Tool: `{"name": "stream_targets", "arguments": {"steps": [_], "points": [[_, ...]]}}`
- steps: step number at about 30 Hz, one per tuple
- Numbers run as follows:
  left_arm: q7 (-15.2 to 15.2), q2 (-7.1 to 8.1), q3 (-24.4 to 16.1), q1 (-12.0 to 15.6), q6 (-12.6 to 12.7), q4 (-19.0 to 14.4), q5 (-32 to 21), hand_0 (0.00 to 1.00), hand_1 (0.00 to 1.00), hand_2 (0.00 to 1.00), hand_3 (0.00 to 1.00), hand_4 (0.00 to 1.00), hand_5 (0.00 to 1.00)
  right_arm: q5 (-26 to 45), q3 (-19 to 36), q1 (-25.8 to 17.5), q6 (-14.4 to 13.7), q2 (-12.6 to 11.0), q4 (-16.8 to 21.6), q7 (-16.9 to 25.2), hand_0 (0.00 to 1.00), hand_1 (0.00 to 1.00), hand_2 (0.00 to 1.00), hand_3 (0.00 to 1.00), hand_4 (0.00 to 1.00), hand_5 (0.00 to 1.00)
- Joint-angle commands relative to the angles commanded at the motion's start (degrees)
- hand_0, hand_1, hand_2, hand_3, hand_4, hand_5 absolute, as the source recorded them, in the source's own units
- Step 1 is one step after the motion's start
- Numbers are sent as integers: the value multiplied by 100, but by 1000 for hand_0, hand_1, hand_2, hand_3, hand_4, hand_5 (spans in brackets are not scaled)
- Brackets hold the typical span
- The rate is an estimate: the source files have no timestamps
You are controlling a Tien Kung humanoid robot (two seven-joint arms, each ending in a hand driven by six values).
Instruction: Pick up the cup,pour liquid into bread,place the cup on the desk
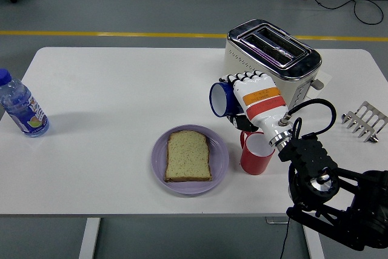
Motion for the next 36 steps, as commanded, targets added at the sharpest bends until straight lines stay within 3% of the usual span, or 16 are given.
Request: {"name": "stream_targets", "arguments": {"steps": [4,16,31,36], "points": [[1,0,-1,-4,-2,-1,-5,635,645,655,545,320,843,0,-356,299,285,-7,17,-164,523,379,501,553,601,2],[1,6,-70,-55,-3,-6,10,637,645,656,545,320,844,0,-620,478,554,48,26,-164,532,394,516,549,591,2],[2,4,-88,-58,-6,-6,17,635,646,656,544,320,844,0,-569,446,459,96,18,-164,543,399,521,549,581,2],[3,1,-95,-57,-7,-7,20,636,645,656,544,318,841,0,-472,361,131,98,4,-164,541,397,519,543,588,2]]}}
